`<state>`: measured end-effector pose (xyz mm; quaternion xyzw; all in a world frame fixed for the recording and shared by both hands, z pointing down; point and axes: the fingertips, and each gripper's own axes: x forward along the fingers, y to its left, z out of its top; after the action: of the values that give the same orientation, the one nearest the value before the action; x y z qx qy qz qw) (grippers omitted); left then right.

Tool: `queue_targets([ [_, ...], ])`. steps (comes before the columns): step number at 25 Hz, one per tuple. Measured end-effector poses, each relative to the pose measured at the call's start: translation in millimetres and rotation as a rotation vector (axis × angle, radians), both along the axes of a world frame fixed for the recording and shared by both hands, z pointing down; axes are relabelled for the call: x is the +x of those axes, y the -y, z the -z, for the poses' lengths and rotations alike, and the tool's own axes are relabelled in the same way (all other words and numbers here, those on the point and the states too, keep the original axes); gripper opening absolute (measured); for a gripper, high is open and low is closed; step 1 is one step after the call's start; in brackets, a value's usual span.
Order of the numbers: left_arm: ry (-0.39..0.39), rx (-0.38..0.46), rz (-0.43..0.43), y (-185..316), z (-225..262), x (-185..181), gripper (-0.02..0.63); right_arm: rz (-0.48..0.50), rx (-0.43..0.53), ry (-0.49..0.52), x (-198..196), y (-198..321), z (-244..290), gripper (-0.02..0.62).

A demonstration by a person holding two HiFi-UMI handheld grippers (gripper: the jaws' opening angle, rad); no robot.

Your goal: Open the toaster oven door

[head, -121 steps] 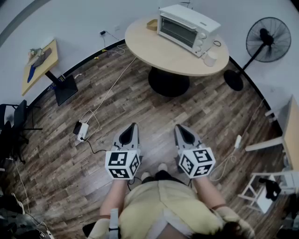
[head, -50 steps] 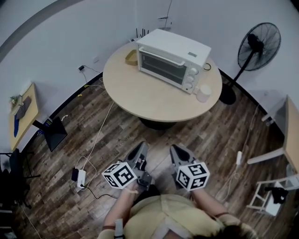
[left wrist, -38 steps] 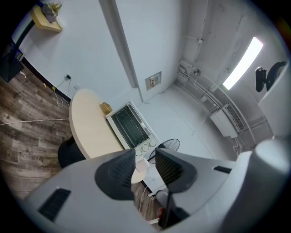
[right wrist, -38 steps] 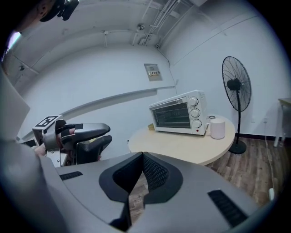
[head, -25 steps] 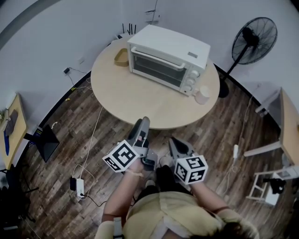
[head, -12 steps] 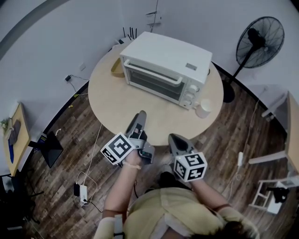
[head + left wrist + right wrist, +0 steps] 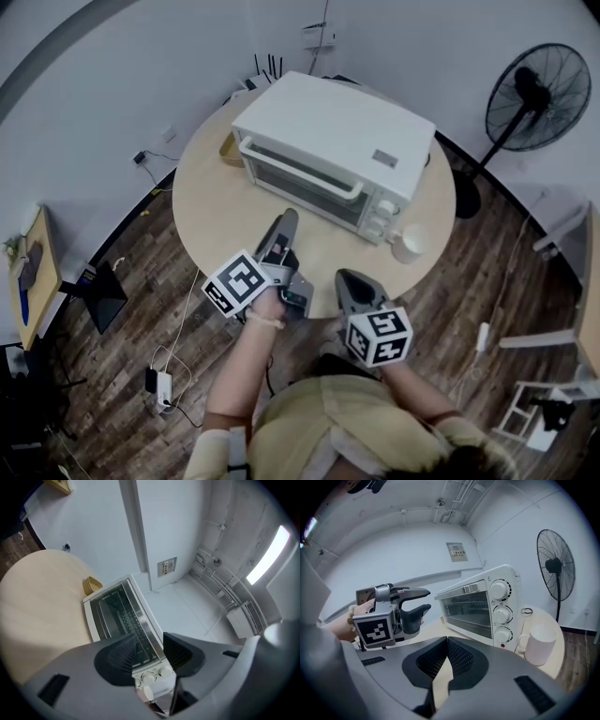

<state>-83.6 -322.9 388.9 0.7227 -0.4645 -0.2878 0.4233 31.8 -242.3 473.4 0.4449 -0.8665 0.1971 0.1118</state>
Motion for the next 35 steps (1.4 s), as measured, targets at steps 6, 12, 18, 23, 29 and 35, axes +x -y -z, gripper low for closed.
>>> queue_targets([
  [6, -0.016, -0.022, 0.007, 32.2, -3.6, 6.5, 0.16, 0.022, -0.017, 0.005, 1.7, 24.5, -6.2, 0.003],
  [12, -0.006, -0.018, 0.024, 54.5, 1.4, 5.9, 0.16, 0.037, -0.035, 0.006, 2.8, 42.0, -11.1, 0.003],
  [18, -0.009, -0.022, 0.03, 69.6, 6.3, 10.1, 0.16, 0.053, -0.055, 0.009, 3.4, 53.0, -16.7, 0.003],
  [23, 0.002, -0.034, 0.046, 81.1, 2.7, 8.5, 0.16, 0.063, -0.067, 0.022, 2.3, 61.2, -20.6, 0.003],
  [29, 0.014, -0.035, 0.054, 89.7, 4.5, 7.7, 0.16, 0.062, -0.085, 0.033, 4.2, 66.0, -25.1, 0.003],
  [35, 0.038, -0.02, 0.048, 91.8, 5.5, 4.7, 0.161, 0.056, -0.091, 0.033, 5.4, 66.3, -29.8, 0.003],
])
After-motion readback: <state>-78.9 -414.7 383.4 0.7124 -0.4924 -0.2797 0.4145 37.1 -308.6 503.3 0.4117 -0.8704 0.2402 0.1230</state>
